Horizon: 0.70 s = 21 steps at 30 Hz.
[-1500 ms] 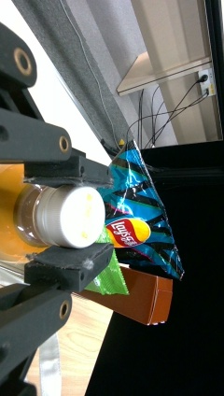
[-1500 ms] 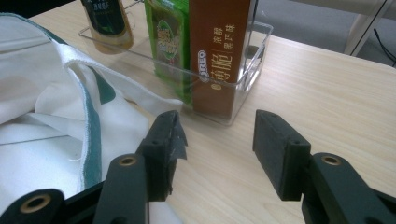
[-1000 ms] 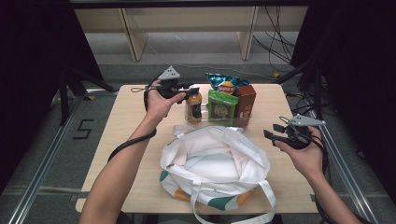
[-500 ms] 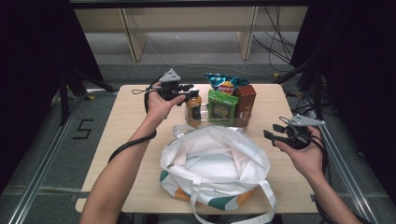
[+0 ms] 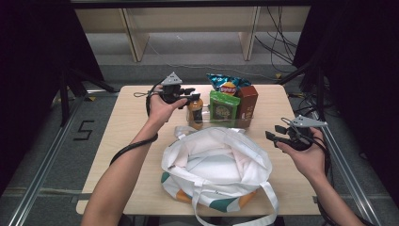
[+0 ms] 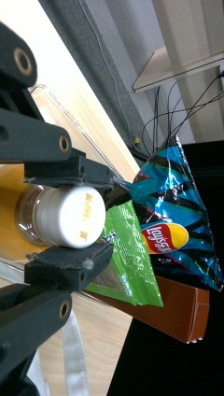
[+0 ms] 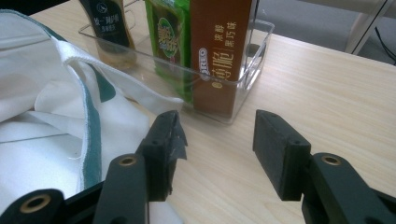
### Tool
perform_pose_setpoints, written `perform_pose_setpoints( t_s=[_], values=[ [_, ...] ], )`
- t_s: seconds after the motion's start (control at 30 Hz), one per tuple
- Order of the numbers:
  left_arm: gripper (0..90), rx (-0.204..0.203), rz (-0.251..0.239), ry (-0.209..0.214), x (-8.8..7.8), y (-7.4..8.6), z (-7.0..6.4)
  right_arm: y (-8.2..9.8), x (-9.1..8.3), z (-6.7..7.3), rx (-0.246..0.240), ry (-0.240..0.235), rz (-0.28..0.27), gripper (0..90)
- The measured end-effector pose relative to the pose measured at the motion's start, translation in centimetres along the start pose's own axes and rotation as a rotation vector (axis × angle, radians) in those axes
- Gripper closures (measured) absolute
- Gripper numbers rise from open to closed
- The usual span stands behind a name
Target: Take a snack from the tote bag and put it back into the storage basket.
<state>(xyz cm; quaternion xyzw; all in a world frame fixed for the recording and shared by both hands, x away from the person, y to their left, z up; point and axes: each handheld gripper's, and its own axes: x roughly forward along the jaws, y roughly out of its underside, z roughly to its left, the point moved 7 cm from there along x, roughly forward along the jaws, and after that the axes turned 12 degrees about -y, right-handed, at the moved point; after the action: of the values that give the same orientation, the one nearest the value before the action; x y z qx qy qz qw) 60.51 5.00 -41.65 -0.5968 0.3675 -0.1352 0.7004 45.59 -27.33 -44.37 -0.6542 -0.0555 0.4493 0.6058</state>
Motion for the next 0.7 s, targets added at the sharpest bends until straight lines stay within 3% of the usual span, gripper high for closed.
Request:
perform_pose_setpoints(
  t_s=[0.1, 0.4, 0.43, 0.63, 0.7],
  values=[
    [60.6, 0.005, 0.008, 0.001, 0.11, 0.29, -0.06, -0.10, 0.24, -0.01, 0.001, 0.009, -0.027, 51.3],
    [60.5, 0.001, 0.018, 0.007, 0.36, 0.63, -0.08, -0.08, 0.26, 0.04, 0.003, 0.007, -0.026, 51.3],
    [60.5, 0.002, 0.023, 0.004, 0.34, 0.64, -0.06, -0.08, 0.30, -0.08, -0.014, 0.009, -0.028, 51.3],
    [60.4, 0.004, 0.023, 0.007, 0.33, 0.71, -0.10, -0.07, 0.22, 0.05, 0.002, 0.007, -0.020, 51.2],
    [60.2, 0.007, 0.025, 0.008, 0.25, 0.75, -0.09, -0.05, 0.28, -0.06, -0.015, 0.010, -0.023, 51.2]
  ],
)
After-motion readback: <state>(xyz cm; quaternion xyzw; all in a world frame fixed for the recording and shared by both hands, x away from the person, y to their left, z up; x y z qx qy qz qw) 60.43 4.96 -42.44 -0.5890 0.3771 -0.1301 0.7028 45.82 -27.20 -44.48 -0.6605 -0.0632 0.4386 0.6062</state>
